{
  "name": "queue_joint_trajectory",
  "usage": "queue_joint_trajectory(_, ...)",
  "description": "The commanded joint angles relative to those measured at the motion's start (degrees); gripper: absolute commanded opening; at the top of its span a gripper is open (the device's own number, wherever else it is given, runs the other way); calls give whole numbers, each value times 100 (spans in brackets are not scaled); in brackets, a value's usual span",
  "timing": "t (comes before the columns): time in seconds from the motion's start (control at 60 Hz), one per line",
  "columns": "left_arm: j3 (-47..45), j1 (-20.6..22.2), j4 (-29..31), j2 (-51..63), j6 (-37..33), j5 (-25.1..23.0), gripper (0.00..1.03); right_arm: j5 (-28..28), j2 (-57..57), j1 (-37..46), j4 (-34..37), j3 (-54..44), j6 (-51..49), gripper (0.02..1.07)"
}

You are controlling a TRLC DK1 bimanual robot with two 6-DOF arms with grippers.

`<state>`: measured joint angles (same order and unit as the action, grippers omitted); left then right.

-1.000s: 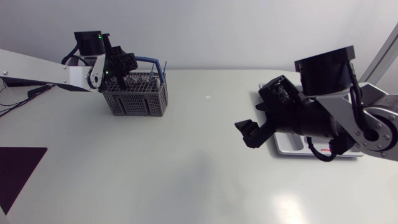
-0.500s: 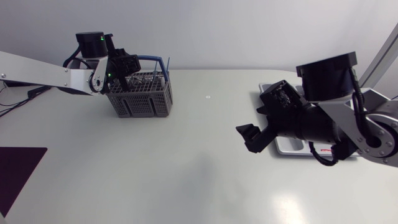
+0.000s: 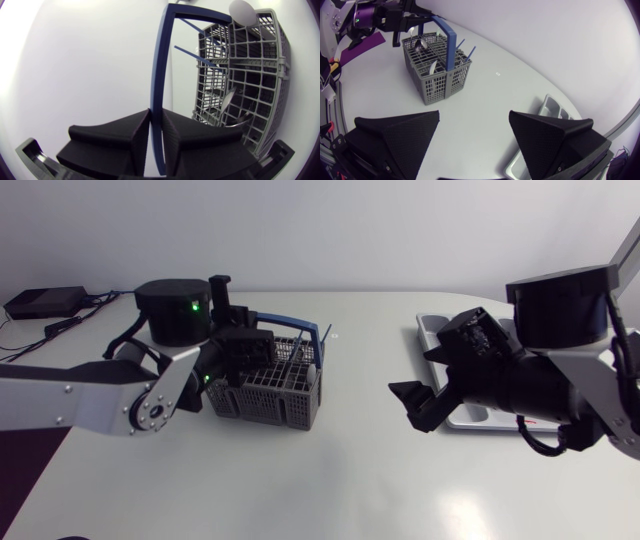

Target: Unload the cutlery basket into the drawer organizer.

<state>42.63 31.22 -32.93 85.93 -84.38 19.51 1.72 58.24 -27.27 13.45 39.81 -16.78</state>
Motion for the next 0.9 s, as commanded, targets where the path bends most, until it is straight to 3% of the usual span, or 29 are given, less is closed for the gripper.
queue_joint_trajectory(0.0, -273, 385, -205, -419, -298, 308, 12, 13, -208, 20, 79, -220, -115, 102)
queue_joint_trajectory(0.15, -484, 1009, -153, -595, -298, 888, 12, 48, -322, 90, 79, -351, -177, 102)
queue_joint_trajectory(0.283, -387, 1088, -153, -613, -131, 950, 20, 101, -234, 90, -1, -369, -186, 102)
queue_joint_trajectory(0.317, -343, 1088, -153, -621, -79, 950, 25, 110, -199, 90, -36, -360, -186, 102)
queue_joint_trajectory(0.417, -176, 1088, 164, -832, 255, 932, 56, 118, -102, 81, -62, -299, -186, 102)
queue_joint_trajectory(0.45, -124, 1079, 401, -964, 457, 862, 71, 118, -93, 81, -71, -272, -177, 102)
queue_joint_trajectory(0.517, 79, 1088, 981, -1175, 870, 739, 89, 118, -76, 81, -88, -237, -177, 102)
queue_joint_trajectory(0.567, 351, 1088, 1807, -1395, 1389, 554, 96, 127, -76, 81, -97, -202, -168, 102)
queue_joint_trajectory(0.7, 1212, 806, 3688, -1913, 2532, -307, 98, 294, -14, -42, -71, -61, -133, 102)
queue_joint_trajectory(0.817, 1889, -125, 4936, -1984, 2953, -1573, 98, 470, 267, -174, 17, 167, -124, 102)
queue_joint_trajectory(0.883, 2126, -714, 5323, -1949, 3015, -2329, 98, 532, 452, -253, 79, 317, -115, 102)
